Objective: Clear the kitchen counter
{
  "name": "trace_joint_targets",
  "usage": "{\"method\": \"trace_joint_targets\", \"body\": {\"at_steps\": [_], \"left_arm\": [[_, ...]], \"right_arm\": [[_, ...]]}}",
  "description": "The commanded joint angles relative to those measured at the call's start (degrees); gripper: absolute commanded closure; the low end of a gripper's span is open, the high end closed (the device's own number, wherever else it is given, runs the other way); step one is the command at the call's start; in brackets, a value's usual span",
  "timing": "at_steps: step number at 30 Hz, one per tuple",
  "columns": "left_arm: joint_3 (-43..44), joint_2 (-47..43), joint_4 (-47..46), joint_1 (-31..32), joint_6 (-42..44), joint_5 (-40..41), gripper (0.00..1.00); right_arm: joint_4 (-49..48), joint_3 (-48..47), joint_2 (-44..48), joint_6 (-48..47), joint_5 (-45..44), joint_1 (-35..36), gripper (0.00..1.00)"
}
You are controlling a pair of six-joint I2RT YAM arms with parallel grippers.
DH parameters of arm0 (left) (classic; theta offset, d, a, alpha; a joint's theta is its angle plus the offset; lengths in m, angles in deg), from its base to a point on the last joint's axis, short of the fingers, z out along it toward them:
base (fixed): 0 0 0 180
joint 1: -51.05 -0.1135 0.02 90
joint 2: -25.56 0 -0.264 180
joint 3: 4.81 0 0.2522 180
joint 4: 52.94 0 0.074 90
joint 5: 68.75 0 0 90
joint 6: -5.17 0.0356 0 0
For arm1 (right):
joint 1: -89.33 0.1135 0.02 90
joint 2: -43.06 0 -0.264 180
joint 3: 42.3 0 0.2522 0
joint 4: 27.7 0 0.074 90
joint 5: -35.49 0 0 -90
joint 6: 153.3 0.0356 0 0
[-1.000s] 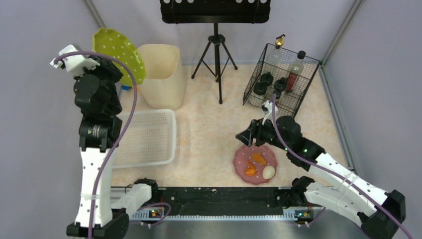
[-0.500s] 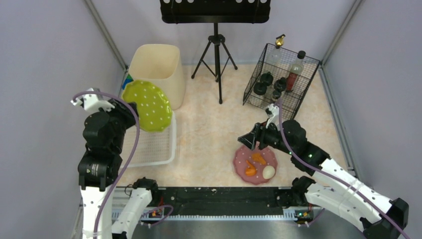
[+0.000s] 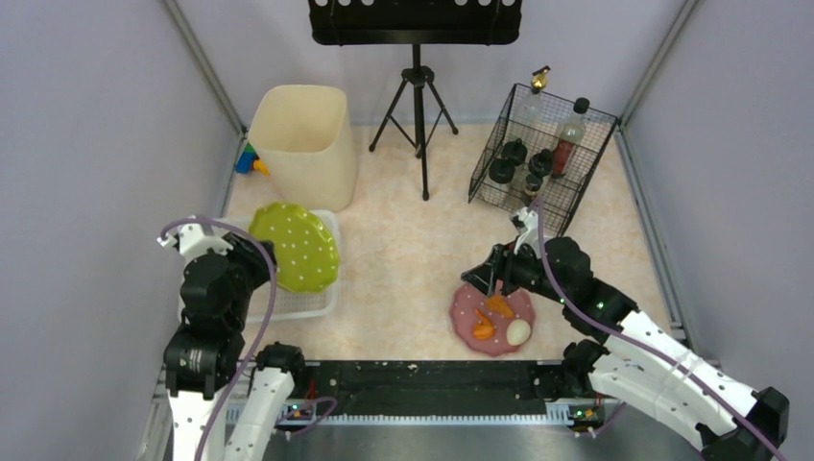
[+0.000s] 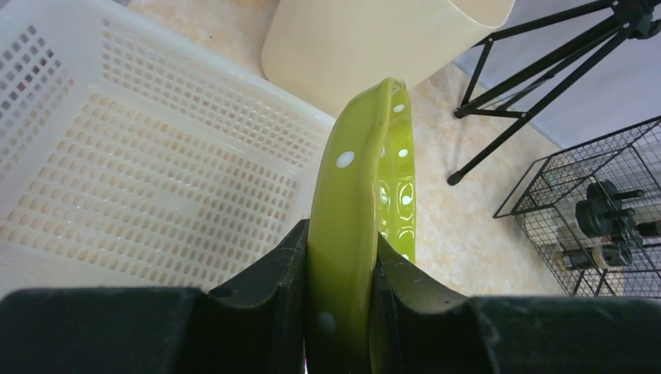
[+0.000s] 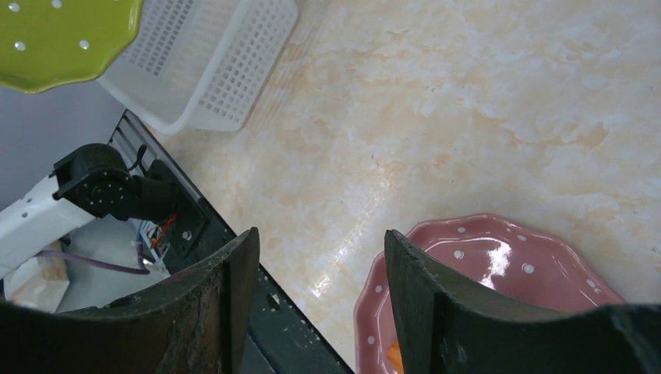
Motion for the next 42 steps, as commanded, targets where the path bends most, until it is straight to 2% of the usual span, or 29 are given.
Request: {"method": "trace_joint_targets", "body": {"at_steps": [1,20,25,28,33,42], "left_arm": [[-2.73,-3.33,-6.38,-0.1,-3.71,2.56,1.0],[-17.22,-3.41,-14.5,-0.67,-5.85,12.79,1.0],[-18.99,-2.61,-16.32,-3.27,-5.76,12.09,1.0],[-21.07,-1.83,-17.72,-7.13,-5.1,9.12,1.0],[-26.79,-0.53,-22.24,-16.25,-5.26,-1.37,1.0],[-33.25,2.36,-28.19,-24.38,-7.18,-10.48,1.0]], "right_arm": [[-1.56,-0.05,0.43,0.2,1.04,0.49,0.41],[-2.19,1.3,-0.27,0.34,1.93,0.49,0.41],[-3.02,2.3,-0.54,0.85,2.61,0.52,0.41],[-3.32,2.65,-0.41,0.82,2.54,0.54,0.41],[-3.78,3.18,-0.5,1.02,2.97,0.49,0.41],[-4.37,4.39,-0.4,1.36,3.47,0.49,0.41]]}}
